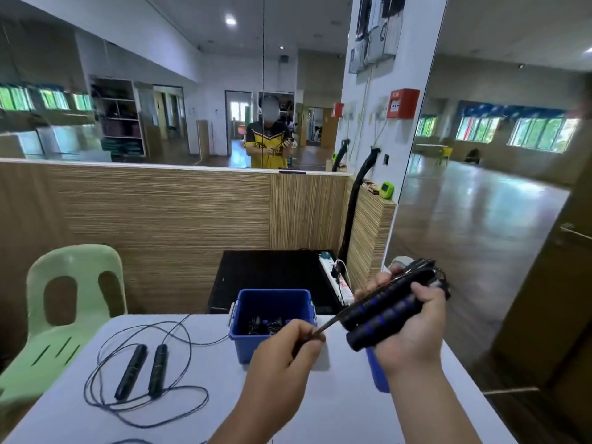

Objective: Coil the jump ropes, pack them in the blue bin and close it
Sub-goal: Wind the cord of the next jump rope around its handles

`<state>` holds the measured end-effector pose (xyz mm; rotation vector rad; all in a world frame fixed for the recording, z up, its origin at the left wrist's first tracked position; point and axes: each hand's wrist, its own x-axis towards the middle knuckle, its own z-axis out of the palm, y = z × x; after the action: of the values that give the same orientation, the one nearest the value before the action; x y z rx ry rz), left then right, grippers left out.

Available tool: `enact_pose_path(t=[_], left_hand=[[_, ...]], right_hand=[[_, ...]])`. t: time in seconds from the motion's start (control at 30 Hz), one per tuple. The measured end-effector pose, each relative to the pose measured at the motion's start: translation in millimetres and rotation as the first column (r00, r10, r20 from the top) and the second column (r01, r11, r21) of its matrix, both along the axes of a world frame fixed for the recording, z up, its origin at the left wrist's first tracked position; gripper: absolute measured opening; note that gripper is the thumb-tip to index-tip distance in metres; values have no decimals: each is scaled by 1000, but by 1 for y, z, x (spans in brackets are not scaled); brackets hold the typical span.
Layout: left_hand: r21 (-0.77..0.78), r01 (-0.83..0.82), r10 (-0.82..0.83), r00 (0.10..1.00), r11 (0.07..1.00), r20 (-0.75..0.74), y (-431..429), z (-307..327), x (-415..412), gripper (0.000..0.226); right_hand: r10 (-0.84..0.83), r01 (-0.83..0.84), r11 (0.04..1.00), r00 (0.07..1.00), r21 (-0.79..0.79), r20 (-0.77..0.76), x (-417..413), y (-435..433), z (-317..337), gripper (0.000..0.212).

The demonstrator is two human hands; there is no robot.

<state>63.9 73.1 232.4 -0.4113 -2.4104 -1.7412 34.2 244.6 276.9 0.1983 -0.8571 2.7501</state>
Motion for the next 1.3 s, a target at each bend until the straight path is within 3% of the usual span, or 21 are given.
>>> enact_pose_path(t=[0.1, 0.2, 0.4, 0.53, 0.97, 1.13, 1.2, 1.3], left_hand=[[123, 43, -51, 997, 991, 63, 1, -1, 3, 22], [158, 51, -63, 996, 986, 69, 2, -4, 3, 36], [166, 65, -80, 993, 984, 89, 0, -15, 6, 32], [171, 96, -110, 991, 981, 73, -4, -16, 7, 32], [361, 317, -420, 870, 877, 257, -2, -25, 6, 34], [230, 392, -451, 828, 891, 334, -11, -21, -15, 22], [107, 423, -432, 832, 900, 348, -19, -10, -24, 11], [-78, 459, -409, 846, 885, 343, -29, 7, -39, 17]], right_hand=[[19, -20, 999, 999, -36, -39, 0, -1, 3, 64], [27, -33, 995, 998, -94, -64, 1, -6, 3, 59], [29, -37, 989, 998, -140, -61, 7, -15, 5, 57], [24, -28, 982, 999, -186, -21, 13, -20, 6, 44], [165, -149, 902, 986, -405, 6, 37, -49, 11, 30], [177, -148, 923, 983, -354, 50, 47, -54, 7, 26], [200, -166, 930, 977, -328, 72, 49, -55, 3, 27], [234, -196, 945, 964, -261, 123, 52, -53, -1, 28]])
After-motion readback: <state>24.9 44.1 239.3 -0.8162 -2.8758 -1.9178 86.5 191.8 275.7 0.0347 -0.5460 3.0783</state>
